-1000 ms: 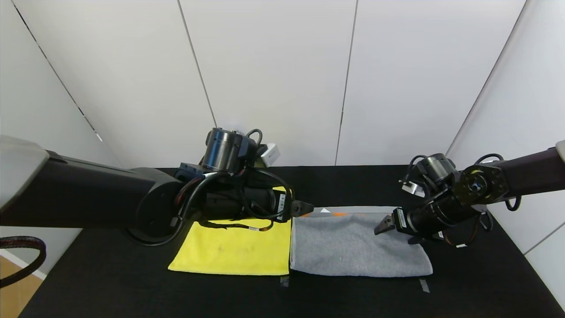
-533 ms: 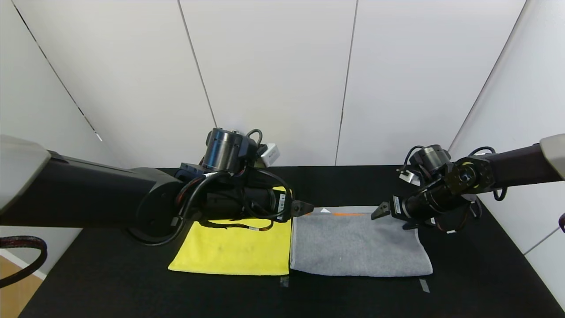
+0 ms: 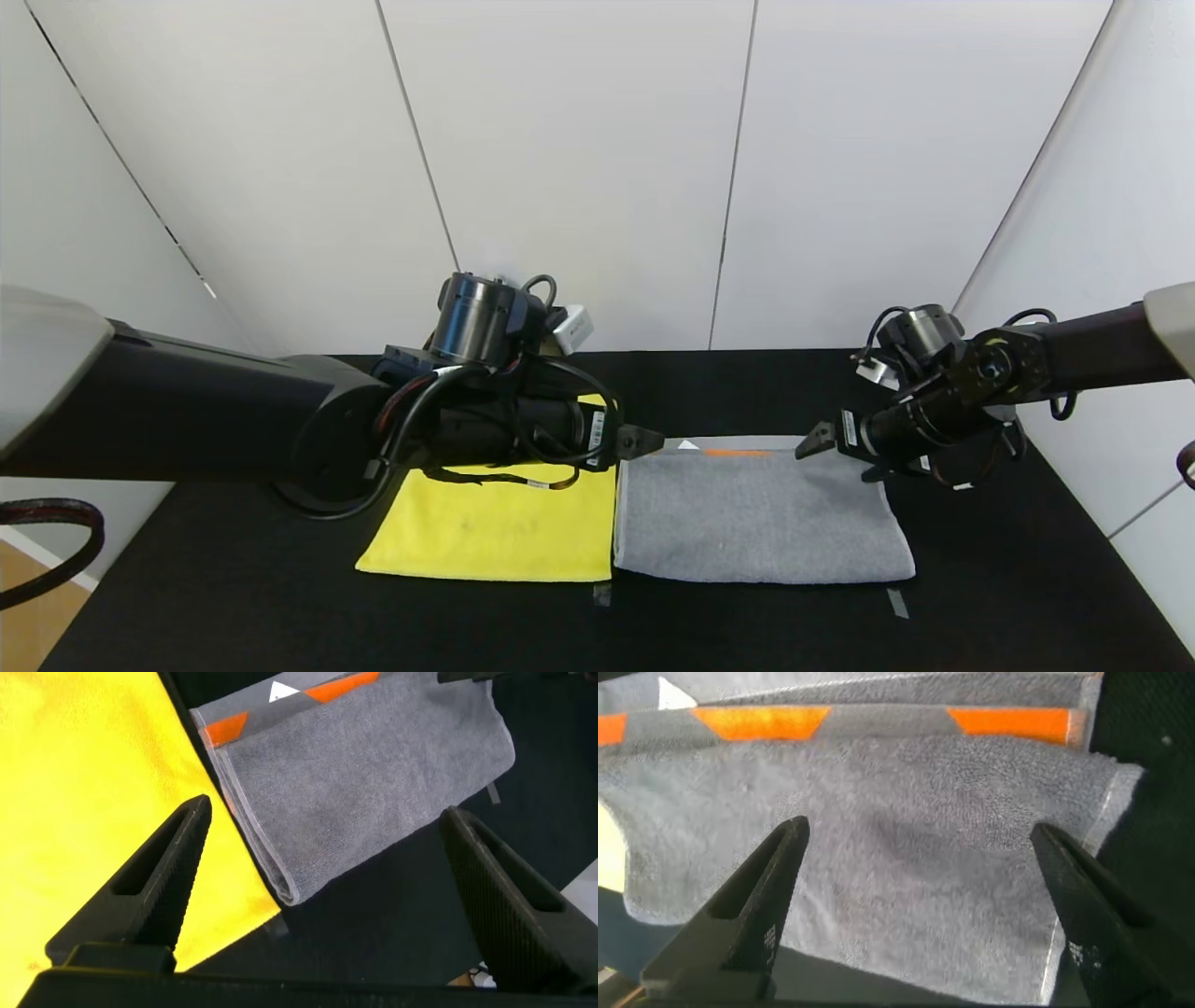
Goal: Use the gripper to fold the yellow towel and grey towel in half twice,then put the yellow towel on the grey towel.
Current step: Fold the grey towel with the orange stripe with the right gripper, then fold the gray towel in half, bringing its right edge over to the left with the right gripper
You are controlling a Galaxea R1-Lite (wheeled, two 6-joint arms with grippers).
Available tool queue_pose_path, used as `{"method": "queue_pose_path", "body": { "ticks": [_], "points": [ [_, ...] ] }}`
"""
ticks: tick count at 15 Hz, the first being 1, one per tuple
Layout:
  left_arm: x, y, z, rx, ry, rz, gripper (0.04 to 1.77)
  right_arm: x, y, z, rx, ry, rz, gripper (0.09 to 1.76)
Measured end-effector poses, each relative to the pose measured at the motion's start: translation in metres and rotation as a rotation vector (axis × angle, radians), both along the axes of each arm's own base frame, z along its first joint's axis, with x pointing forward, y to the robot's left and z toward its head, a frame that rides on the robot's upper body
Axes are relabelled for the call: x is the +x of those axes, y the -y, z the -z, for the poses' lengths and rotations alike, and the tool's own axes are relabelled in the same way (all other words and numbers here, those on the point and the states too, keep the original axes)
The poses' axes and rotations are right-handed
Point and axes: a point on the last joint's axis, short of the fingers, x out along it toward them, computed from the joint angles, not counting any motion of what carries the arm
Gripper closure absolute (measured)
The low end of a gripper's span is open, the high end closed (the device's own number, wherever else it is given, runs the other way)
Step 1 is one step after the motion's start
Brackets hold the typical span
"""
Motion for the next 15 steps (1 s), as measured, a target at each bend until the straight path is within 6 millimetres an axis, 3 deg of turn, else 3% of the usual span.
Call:
{"method": "queue_pose_path", "body": {
  "ticks": [5, 8, 15],
  "points": [
    [0.0, 0.0, 0.0, 0.001, -0.001, 0.001, 0.09, -0.026, -0.001, -0.033, 0.016, 0.047, -0.014, 0.14],
    [-0.001, 0.001, 0.001, 0.001, -0.002, 0.003, 0.09, -0.04, 0.007, -0.042, 0.013, 0.052, -0.001, 0.14],
    [-0.001, 0.001, 0.001, 0.002, -0.002, 0.004, 0.09, -0.061, 0.025, -0.01, -0.025, -0.069, 0.028, 0.14]
  ]
}}
